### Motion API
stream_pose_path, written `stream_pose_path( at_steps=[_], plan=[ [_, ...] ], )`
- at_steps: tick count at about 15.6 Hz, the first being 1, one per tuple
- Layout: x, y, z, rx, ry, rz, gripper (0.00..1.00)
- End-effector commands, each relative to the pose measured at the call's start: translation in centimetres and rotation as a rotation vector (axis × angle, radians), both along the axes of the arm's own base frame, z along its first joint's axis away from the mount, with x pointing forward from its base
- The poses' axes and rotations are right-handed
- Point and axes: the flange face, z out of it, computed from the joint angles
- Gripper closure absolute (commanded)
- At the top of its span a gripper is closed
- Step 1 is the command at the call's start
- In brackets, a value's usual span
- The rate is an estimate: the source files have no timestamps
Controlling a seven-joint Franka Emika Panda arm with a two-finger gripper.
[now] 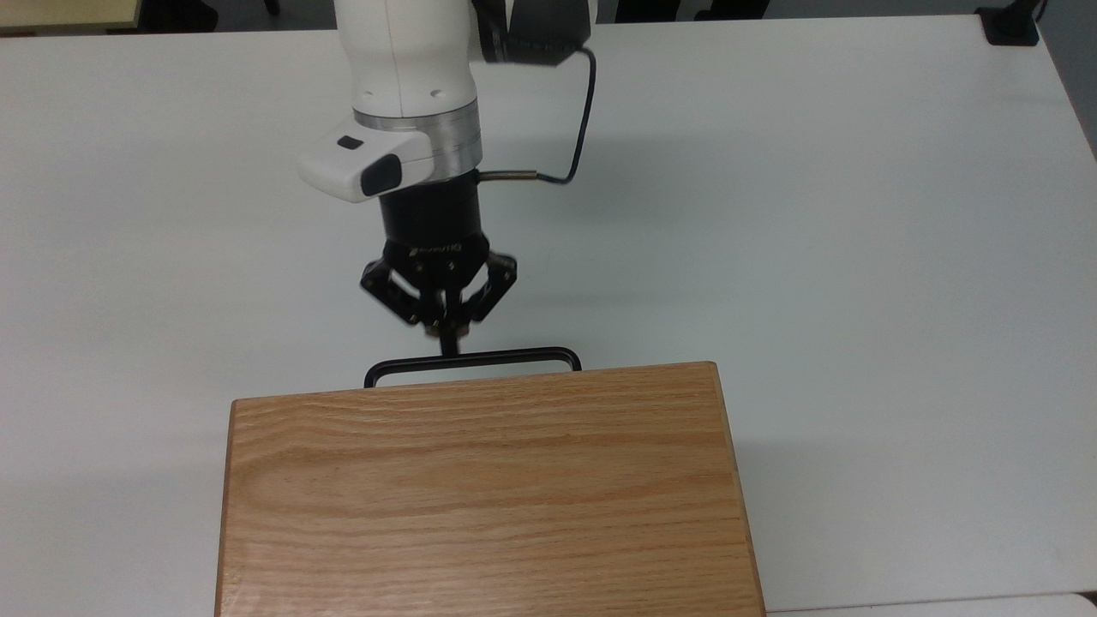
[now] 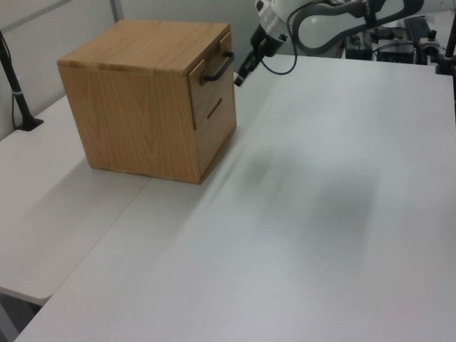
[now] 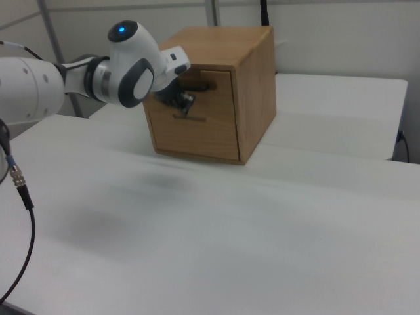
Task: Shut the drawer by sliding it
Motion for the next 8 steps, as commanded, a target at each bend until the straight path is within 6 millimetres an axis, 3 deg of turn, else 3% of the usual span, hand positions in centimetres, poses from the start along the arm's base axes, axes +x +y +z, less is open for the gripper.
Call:
stream_pose_path(
  at_steps=[1,5,8],
  plan=[
    [-5.6,0.4,2.7,-0.016,0.264,0.035,1.00],
    [-10.4,-0.1,6.0,-0.122,0.457,0.052,1.00],
    [-14.0,-0.6,9.2,-0.145,0.505,0.048,1.00]
  ],
)
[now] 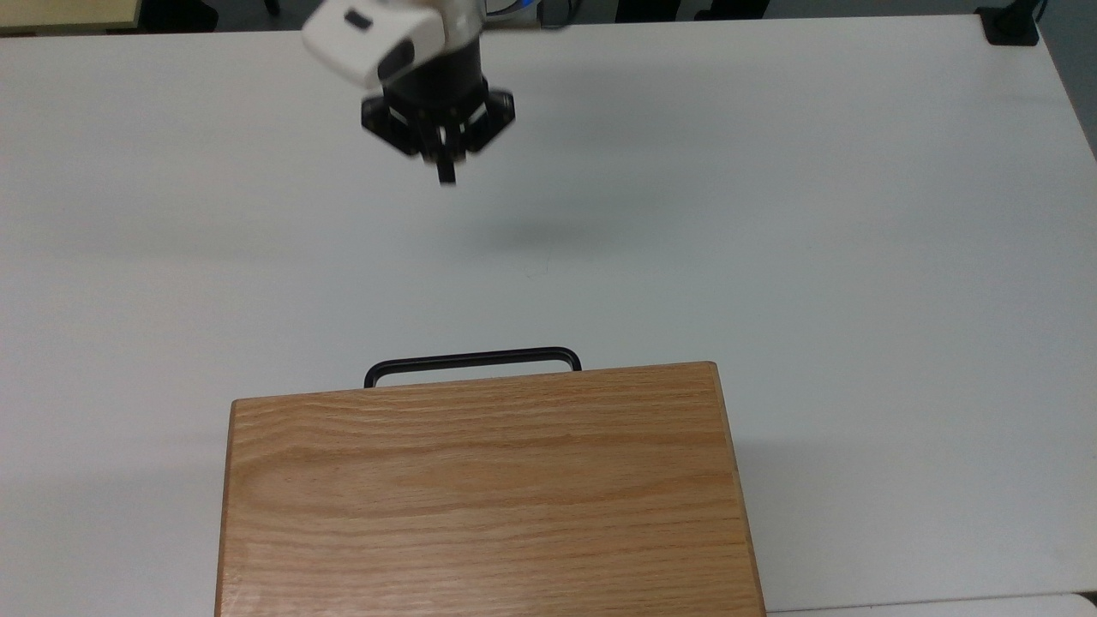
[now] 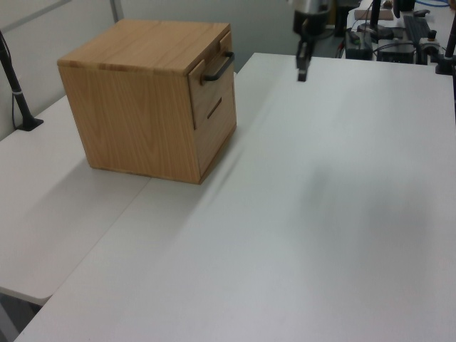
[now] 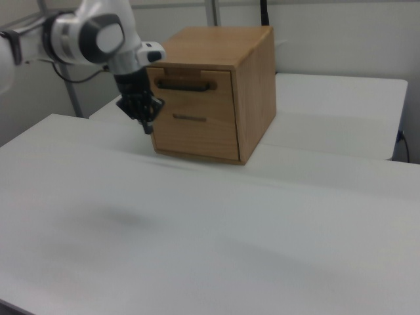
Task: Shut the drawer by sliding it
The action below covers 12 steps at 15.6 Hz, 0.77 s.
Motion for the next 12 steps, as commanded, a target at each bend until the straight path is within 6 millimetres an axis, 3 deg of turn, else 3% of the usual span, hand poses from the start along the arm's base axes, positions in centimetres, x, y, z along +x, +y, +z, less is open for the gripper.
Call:
stream_pose_path(
  at_steps=[1,2,4,5,6,7,12],
  plan=[
    [-5.4,-0.3,3.2,-0.029,0.053,0.009,0.96],
    [-6.3,0.0,3.4,-0.030,0.083,0.015,0.85],
    [-6.9,0.5,3.4,-0.034,0.120,0.025,0.75],
    [-6.9,0.4,3.4,-0.032,0.120,0.014,0.47],
    [-6.9,0.2,3.5,-0.033,0.118,0.009,0.08],
    [-6.9,0.1,3.5,-0.033,0.120,0.008,0.01],
    [-6.7,-0.2,3.6,-0.030,0.104,-0.080,0.00]
  ],
)
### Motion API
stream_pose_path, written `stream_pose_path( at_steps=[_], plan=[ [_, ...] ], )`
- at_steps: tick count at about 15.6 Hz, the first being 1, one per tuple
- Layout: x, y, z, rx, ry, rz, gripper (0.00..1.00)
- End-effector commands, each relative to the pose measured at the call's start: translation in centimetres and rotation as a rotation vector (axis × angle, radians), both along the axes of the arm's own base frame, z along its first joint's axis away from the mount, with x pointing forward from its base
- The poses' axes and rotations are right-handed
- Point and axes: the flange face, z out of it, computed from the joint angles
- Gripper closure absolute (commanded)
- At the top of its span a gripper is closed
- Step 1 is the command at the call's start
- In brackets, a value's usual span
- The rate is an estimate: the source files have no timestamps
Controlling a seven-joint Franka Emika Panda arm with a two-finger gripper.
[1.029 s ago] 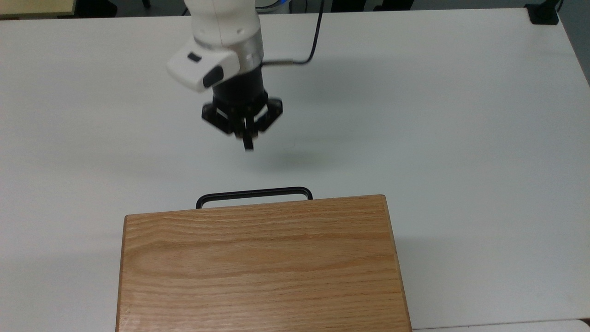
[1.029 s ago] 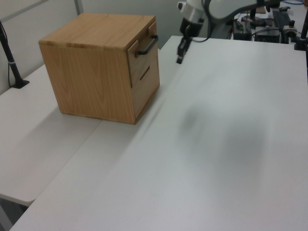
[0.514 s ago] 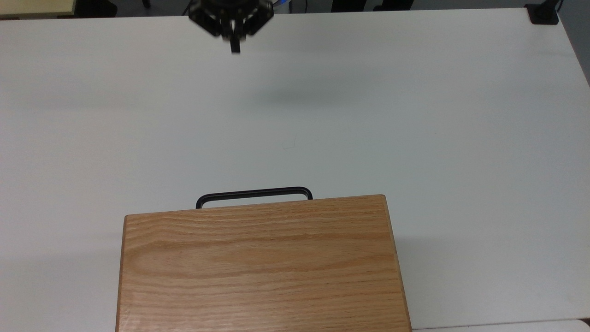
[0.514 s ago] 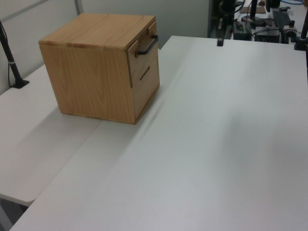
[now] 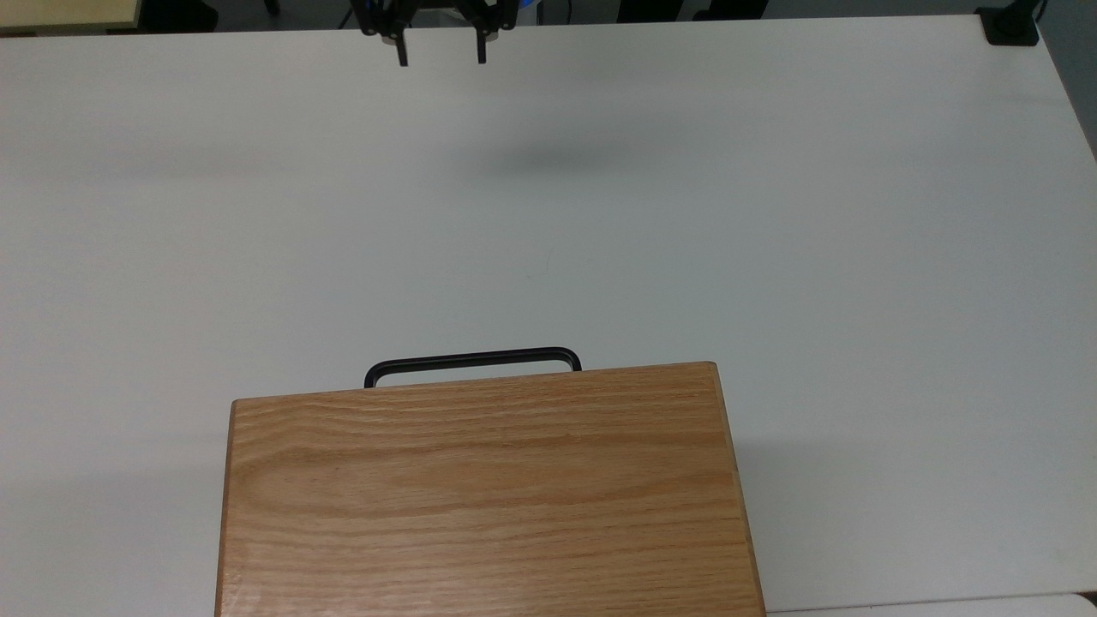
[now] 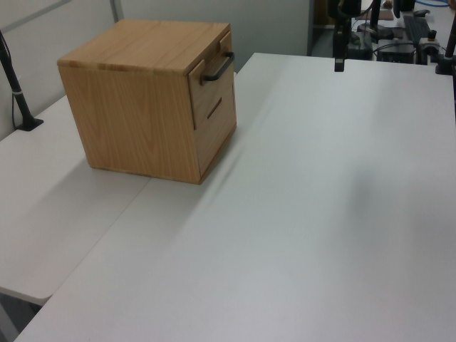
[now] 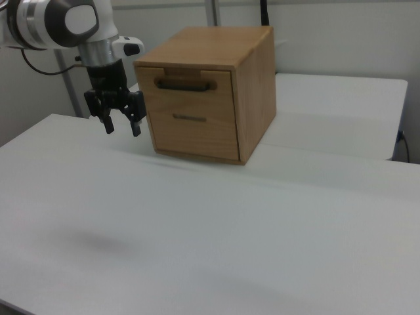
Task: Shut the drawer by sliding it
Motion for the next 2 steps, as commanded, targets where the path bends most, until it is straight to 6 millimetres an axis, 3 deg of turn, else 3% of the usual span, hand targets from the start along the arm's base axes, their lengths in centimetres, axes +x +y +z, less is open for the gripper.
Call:
stream_pose_path(
  at_steps=[1,2],
  plan=[
    [-0.53,-0.04,0.23,-0.017,-0.009,-0.079,0.00],
    [-0.54,-0.04,0.22,-0.017,-0.008,-0.079,0.00]
  ],
)
